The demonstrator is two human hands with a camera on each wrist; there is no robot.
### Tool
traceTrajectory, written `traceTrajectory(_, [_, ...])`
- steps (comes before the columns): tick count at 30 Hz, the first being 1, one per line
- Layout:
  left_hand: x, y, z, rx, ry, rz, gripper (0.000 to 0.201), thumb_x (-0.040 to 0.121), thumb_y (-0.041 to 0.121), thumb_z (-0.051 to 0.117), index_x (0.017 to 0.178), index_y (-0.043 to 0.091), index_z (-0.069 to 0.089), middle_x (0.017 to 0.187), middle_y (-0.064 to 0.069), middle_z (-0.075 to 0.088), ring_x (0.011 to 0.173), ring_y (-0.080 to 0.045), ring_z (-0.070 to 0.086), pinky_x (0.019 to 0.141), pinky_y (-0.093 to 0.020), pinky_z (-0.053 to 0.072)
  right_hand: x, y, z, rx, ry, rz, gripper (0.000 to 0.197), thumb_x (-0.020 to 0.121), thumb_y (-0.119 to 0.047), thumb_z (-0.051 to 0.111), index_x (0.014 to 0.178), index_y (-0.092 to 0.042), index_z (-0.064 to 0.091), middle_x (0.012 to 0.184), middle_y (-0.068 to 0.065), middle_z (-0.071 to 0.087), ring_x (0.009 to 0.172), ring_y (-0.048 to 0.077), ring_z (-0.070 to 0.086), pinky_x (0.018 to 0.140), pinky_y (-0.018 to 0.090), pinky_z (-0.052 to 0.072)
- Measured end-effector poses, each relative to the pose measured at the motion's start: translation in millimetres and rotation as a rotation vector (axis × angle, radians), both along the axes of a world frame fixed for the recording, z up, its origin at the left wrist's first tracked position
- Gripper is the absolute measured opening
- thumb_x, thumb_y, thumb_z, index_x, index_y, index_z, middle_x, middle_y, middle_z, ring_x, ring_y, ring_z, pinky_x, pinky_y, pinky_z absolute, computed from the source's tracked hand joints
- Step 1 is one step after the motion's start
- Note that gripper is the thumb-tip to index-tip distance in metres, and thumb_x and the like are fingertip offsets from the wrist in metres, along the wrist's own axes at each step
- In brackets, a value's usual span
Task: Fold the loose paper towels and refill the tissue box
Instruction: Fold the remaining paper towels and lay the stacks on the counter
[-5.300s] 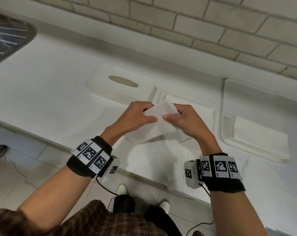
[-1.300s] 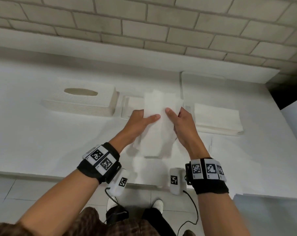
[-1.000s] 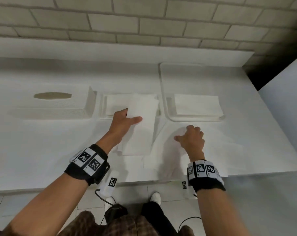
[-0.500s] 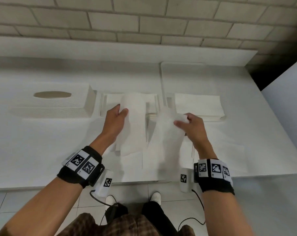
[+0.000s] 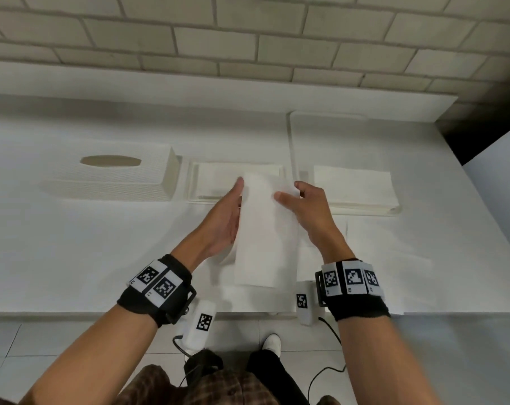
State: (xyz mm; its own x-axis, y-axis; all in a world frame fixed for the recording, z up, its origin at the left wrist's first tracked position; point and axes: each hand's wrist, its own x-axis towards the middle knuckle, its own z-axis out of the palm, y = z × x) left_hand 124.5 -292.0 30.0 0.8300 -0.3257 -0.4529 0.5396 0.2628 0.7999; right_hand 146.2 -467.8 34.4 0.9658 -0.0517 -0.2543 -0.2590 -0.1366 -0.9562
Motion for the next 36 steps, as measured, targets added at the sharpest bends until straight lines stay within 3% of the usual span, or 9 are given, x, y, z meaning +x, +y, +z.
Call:
traceTrajectory(4, [-4, 4, -13, 0.314, -0.126, 0.082, 0.020, 0.092, 0.011, 0.061, 0.109, 0.014, 0.069, 0.108, -0.006, 0.074, 0.106, -0.029, 0.068, 0.092, -0.040, 0.054, -9, -6, -15, -0.071, 0.000, -0.004, 0.023, 0.083, -0.021, 0.075, 0.103, -0.017, 0.065, 0.090, 0.001, 0.064, 0.079, 0.014, 0.064, 0.062, 0.022, 0.052])
traceTrajectory(7, [4, 19, -18, 0.429, -0.154, 0.266, 0.014, 0.090, 0.006, 0.060, 0.089, 0.018, 0.068, 0.094, 0.000, 0.072, 0.092, -0.025, 0.068, 0.083, -0.037, 0.053, -18, -23, -36, -0.410, 0.065, 0.285, 0.056, 0.076, -0.018, 0.080, 0.126, -0.019, 0.056, 0.115, 0.003, 0.057, 0.106, 0.020, 0.054, 0.080, 0.024, 0.046])
traceTrajectory(10, [13, 38, -18, 0.484, -0.127, 0.374, 0.008, 0.090, 0.008, 0.060, 0.093, 0.013, 0.065, 0.094, -0.006, 0.068, 0.087, -0.024, 0.063, 0.077, -0.035, 0.051, -31, -23, -59, -0.907, 0.160, 0.607, 0.080, 0.067, -0.021, 0.082, 0.138, -0.027, 0.044, 0.131, 0.001, 0.044, 0.123, 0.025, 0.037, 0.101, 0.038, 0.034])
traceTrajectory(17, [9, 51, -17, 0.481, -0.091, 0.396, 0.014, 0.089, 0.012, 0.062, 0.101, 0.010, 0.068, 0.110, -0.010, 0.071, 0.107, -0.031, 0.066, 0.097, -0.046, 0.050, -22, -12, -69, -1.082, 0.092, 0.539, 0.047, 0.077, -0.031, 0.075, 0.118, -0.018, 0.058, 0.119, 0.000, 0.053, 0.119, 0.022, 0.042, 0.099, 0.043, 0.031])
traceTrajectory(21, [1, 53, -17, 0.476, -0.091, 0.411, 0.015, 0.090, 0.011, 0.060, 0.103, 0.013, 0.067, 0.105, -0.005, 0.072, 0.101, -0.028, 0.066, 0.089, -0.040, 0.054, -18, -20, -64, -0.988, 0.098, 0.426, 0.031, 0.087, -0.027, 0.064, 0.115, -0.016, 0.057, 0.116, 0.006, 0.059, 0.110, 0.027, 0.054, 0.090, 0.039, 0.040])
traceTrajectory(25, [2, 52, -15, 0.460, -0.129, 0.453, 0.019, 0.093, 0.009, 0.054, 0.092, 0.025, 0.064, 0.094, 0.006, 0.068, 0.087, -0.015, 0.063, 0.073, -0.026, 0.049, -14, -21, -37, -0.611, -0.023, 0.145, 0.012, 0.089, -0.021, 0.064, 0.093, -0.014, 0.055, 0.090, 0.005, 0.065, 0.081, 0.027, 0.062, 0.068, 0.034, 0.047])
traceTrajectory(30, [6, 39, -14, 0.454, -0.119, 0.389, 0.011, 0.084, 0.020, 0.059, 0.089, 0.025, 0.050, 0.090, 0.000, 0.051, 0.084, -0.017, 0.047, 0.079, -0.031, 0.039, -14, -5, 13, -0.019, -0.081, 0.011, 0.021, 0.086, -0.017, 0.070, 0.104, -0.009, 0.062, 0.102, 0.010, 0.072, 0.093, 0.029, 0.070, 0.081, 0.041, 0.056])
traceTrajectory(34, [4, 16, -2, 0.421, -0.116, 0.302, 0.010, 0.091, 0.014, 0.058, 0.081, 0.013, 0.055, 0.084, 0.000, 0.057, 0.082, -0.014, 0.052, 0.070, -0.023, 0.038, -18, 3, 14, 0.075, -0.065, -0.042, 0.029, 0.085, -0.019, 0.071, 0.109, -0.006, 0.062, 0.106, 0.012, 0.073, 0.099, 0.033, 0.069, 0.091, 0.049, 0.055])
traceTrajectory(36, [0, 0, 7, 0.340, -0.099, 0.248, 0.021, 0.091, 0.026, 0.060, 0.105, 0.011, 0.063, 0.101, 0.006, 0.063, 0.100, -0.013, 0.057, 0.086, -0.028, 0.042, -23, 2, 9, 0.078, -0.067, -0.079, 0.026, 0.086, -0.019, 0.071, 0.108, -0.008, 0.062, 0.104, 0.011, 0.073, 0.097, 0.031, 0.070, 0.090, 0.050, 0.056])
